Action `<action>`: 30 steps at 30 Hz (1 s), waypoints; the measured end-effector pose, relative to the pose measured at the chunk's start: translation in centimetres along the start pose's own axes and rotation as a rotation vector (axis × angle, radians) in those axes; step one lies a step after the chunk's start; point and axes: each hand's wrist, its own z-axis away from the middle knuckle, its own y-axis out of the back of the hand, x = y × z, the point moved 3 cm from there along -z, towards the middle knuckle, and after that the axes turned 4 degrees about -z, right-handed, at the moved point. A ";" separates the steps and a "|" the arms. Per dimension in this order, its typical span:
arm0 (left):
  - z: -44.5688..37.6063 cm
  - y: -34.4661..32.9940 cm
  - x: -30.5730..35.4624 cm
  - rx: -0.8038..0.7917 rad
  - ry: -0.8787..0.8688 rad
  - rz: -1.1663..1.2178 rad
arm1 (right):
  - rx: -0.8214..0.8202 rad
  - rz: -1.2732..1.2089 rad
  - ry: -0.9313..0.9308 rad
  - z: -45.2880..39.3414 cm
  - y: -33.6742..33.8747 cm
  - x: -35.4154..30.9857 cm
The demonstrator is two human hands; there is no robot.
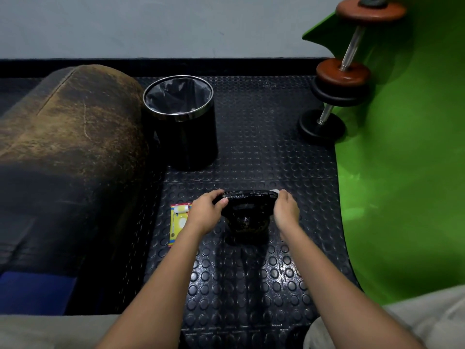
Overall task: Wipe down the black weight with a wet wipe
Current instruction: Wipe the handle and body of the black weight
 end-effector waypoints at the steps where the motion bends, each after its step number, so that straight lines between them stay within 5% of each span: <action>1: 0.0 0.0 0.0 0.001 0.001 -0.001 | 0.010 0.097 0.098 0.3 -0.2 -0.5; 5: -0.1 -0.1 -0.1 -0.001 0.002 0.006 | 0.039 0.399 0.703 1.6 -1.2 -0.6; 7: -0.2 -0.2 -0.2 0.006 -0.003 -0.004 | 0.028 0.456 0.837 1.6 -1.4 0.3; 11: -0.2 -0.2 -0.3 0.008 0.000 -0.006 | 0.119 0.274 0.691 1.4 -0.1 2.3; 16: -0.3 -0.2 -0.3 0.005 0.008 0.013 | 0.056 -0.066 0.022 0.2 0.5 1.2; 19: -0.3 -0.3 -0.4 0.002 0.010 0.024 | 0.061 0.126 0.162 0.5 0.2 -0.2; 24: -0.3 -0.3 -0.5 0.008 0.009 0.020 | 0.055 0.356 0.810 1.7 -1.1 0.1; 27: -0.4 -0.4 -0.5 0.007 0.006 0.016 | 0.077 0.270 0.725 1.5 -0.5 1.3; 30: -0.4 -0.4 -0.5 0.007 0.005 0.017 | 0.027 0.043 0.363 1.0 0.0 1.6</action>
